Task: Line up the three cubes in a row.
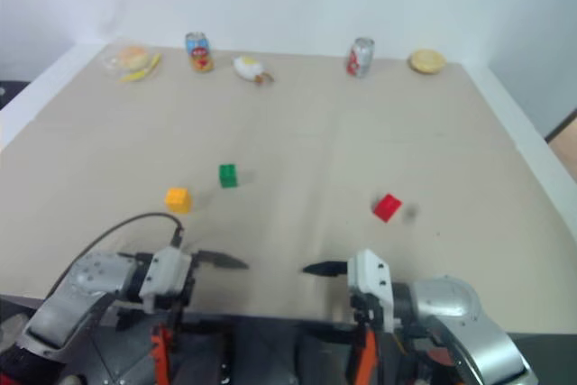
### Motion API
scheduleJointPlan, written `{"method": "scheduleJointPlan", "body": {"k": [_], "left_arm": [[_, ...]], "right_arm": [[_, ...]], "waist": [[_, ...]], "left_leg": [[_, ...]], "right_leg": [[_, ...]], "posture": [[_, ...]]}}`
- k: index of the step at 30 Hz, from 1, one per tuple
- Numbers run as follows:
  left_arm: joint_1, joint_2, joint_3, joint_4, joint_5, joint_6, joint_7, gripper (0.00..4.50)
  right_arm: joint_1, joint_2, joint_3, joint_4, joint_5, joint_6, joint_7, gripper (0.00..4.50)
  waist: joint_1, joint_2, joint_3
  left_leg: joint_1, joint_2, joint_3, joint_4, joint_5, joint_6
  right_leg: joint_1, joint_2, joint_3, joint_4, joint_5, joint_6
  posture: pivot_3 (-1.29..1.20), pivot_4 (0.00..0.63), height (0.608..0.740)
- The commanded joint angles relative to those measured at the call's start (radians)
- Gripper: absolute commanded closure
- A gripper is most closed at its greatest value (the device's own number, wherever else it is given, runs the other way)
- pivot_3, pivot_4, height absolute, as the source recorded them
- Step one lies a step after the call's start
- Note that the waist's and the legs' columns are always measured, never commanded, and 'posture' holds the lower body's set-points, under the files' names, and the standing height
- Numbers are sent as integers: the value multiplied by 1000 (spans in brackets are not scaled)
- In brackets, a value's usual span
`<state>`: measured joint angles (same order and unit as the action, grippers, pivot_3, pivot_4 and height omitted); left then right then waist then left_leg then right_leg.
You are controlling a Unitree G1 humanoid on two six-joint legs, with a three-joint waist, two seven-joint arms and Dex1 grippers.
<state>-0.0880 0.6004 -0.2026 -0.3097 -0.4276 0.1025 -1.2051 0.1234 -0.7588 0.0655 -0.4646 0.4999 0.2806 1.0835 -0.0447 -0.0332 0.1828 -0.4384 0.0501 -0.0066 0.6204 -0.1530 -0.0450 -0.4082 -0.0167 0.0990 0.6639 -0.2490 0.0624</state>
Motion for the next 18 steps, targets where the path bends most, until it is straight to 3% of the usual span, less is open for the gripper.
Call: {"method": "scheduleJointPlan", "body": {"k": [1, 5, 9, 18], "left_arm": [[-122, -91, 31, 0, -75, 115, 122, 19], [-229, -214, 34, 34, -84, 173, 245, 19], [-290, -333, 21, 72, -63, 172, 340, 19], [-372, -473, -29, 151, -12, 124, 382, 19]], "right_arm": [[-98, -5, -129, -39, 141, 144, -97, 0], [-276, -14, -253, 77, 198, 246, -207, 0], [-397, -71, -321, 261, 145, 278, -241, 0], [-442, -153, -211, 525, -14, 244, -117, 0]], "waist": [[1, 0, 0], [-1, 0, 0], [0, 0, 0], [-2, 1, -1]], "left_leg": [[0, 0, 0, 2, 0, 0], [1, -2, 0, 4, 1, 2], [0, -3, -1, 4, 2, 4], [-1, -4, -2, 0, 0, 7]], "right_leg": [[1, 0, 0, 0, 1, 1], [2, 0, 1, 0, 3, 3], [2, 1, 3, 0, 5, 5], [2, 3, 6, 0, 4, 10]], "posture": [[0, 150, 733], [0, 150, 733], [0, 150, 733], [0, 150, 733]]}}
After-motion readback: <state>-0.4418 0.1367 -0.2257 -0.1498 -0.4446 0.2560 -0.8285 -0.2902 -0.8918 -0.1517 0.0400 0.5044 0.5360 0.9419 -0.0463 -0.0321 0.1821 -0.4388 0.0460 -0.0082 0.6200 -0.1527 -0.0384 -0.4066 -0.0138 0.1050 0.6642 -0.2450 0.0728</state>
